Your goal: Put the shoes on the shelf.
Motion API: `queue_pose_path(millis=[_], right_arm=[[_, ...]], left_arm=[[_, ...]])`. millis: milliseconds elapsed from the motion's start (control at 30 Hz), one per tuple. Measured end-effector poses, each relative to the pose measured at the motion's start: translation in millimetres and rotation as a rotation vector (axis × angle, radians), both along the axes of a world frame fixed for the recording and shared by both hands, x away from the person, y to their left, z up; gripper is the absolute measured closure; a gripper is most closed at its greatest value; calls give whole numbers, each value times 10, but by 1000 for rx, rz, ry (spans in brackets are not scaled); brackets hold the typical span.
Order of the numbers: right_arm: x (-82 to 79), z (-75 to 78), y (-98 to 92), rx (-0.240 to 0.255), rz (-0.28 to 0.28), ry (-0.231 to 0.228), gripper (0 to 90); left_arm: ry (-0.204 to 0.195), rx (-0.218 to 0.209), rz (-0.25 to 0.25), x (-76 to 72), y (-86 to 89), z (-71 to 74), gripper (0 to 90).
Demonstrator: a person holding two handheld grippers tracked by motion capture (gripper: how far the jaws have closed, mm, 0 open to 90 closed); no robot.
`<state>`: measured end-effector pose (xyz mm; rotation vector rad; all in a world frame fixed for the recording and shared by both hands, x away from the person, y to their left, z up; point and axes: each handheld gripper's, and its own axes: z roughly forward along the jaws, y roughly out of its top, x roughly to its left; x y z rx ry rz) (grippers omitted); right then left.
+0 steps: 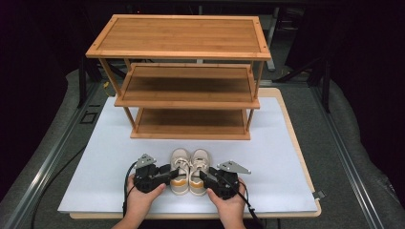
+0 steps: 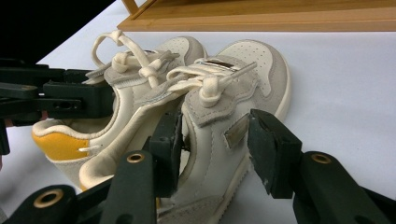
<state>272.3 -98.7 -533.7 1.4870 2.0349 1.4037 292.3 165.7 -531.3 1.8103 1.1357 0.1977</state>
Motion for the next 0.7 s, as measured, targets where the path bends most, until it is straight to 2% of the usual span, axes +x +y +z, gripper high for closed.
queue_pose_path(millis=[333, 433, 633, 700], right_arm=[[-16, -22, 14, 7, -11, -25, 561], [-21, -27, 9, 16, -12, -21, 566], [-14, -25, 14, 22, -17, -14, 585], [-13, -27, 21, 26, -22, -13, 588]], left_arm=[[-20, -5, 32, -39, -15, -16, 522], [-33, -5, 47, -61, -38, -32, 519], [-32, -14, 68, -64, -60, -39, 549], [-36, -3, 75, -67, -74, -37, 555]])
